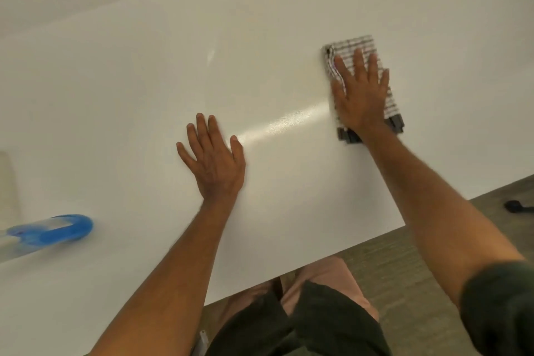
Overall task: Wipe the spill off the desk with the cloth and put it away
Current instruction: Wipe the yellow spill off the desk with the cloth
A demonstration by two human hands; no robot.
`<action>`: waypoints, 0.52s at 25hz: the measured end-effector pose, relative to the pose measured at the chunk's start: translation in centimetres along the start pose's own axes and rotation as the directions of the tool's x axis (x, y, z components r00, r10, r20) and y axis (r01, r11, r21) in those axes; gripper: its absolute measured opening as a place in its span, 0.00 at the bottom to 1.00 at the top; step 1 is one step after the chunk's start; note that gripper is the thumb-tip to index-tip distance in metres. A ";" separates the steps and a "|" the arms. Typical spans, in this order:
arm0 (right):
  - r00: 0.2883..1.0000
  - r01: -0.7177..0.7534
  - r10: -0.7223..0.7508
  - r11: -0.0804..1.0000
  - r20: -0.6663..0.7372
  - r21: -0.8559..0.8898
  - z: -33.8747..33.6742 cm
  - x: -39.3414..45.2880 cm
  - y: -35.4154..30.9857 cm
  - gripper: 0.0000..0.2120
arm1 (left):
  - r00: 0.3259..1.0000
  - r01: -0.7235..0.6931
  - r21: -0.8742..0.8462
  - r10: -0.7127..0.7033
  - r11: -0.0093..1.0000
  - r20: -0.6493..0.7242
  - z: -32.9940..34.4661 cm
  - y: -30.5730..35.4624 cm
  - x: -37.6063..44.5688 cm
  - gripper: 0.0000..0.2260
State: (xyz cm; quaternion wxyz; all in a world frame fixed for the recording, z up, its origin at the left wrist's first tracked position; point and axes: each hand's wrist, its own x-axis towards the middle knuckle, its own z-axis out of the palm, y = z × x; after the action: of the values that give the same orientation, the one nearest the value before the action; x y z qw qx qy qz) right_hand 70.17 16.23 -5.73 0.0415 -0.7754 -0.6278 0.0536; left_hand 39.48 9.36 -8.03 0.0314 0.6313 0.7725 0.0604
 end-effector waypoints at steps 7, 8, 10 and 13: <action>0.903 0.415 -0.422 0.905 0.080 0.097 1.5 -5.3 -13.2 0.26 | 1.000 -0.014 0.020 0.014 1.000 0.016 -0.5 0.0 -0.1 0.28; 0.874 0.469 -0.479 0.875 0.080 0.117 1.7 -8.9 -12.3 0.26 | 1.000 -0.021 0.022 0.020 1.000 0.023 -0.5 -0.1 -0.1 0.28; 0.855 0.503 -0.511 0.859 0.088 0.097 1.8 -13.8 -7.4 0.26 | 0.999 -0.020 0.023 0.020 1.000 0.028 -0.6 -0.1 -0.1 0.28; 0.947 0.302 -0.303 0.953 0.107 0.027 0.7 -11.7 1.0 0.26 | 1.000 -0.004 0.021 0.003 1.000 0.017 -0.4 0.0 0.0 0.28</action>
State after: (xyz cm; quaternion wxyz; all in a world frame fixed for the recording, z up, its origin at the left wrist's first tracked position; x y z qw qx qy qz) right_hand 68.60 4.55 -6.20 0.0183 -0.6655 -0.7404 0.0924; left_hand 39.44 9.38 -7.61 0.0314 0.6335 0.7717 0.0468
